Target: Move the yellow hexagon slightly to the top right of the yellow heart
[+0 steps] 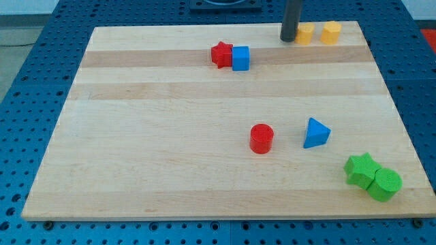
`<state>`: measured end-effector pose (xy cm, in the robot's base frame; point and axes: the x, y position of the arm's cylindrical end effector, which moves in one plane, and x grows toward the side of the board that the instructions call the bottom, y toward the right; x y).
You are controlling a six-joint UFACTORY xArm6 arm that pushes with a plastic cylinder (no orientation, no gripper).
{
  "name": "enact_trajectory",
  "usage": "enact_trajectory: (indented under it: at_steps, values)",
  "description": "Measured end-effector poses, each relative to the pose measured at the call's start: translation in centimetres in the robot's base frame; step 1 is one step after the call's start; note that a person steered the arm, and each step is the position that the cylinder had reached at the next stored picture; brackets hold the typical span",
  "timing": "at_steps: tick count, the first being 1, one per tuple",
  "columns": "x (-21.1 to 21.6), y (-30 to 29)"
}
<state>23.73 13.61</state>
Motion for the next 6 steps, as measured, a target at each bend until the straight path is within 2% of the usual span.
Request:
enact_trajectory:
  at_steps: [2, 3, 4, 5, 6]
  values:
    - [-0.2, 1.3]
    - [2.2, -0.3]
    - [5.1, 5.5]
    - [4.8, 10.9]
    - [3.3, 11.0]
